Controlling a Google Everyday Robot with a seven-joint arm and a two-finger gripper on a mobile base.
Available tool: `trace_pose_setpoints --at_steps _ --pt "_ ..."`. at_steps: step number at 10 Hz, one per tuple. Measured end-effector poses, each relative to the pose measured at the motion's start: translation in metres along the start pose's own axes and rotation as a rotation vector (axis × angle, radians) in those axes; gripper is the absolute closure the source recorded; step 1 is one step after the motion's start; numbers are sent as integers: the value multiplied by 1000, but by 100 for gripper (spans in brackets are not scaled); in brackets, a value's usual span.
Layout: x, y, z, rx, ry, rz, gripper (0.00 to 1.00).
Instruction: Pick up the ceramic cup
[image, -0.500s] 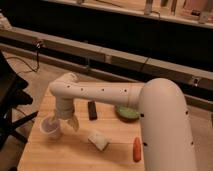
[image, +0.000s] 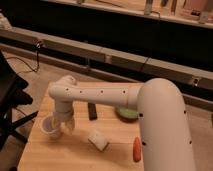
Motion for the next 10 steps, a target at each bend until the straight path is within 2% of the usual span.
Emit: trace_pose_setpoints --at_steps 2,3,4,6,8,10 --pt "-2 -3 -5 6 11 0 93" --pt "-4 -5 -8 14 17 -7 99" --pt "-6 -8 -13 27 22 -14 100" --pt "-9 -14 -29 78 29 -34 92" --pt "-3 -8 -43 69 32 -31 100" --pt "-3 -7 -61 81 42 -37 100"
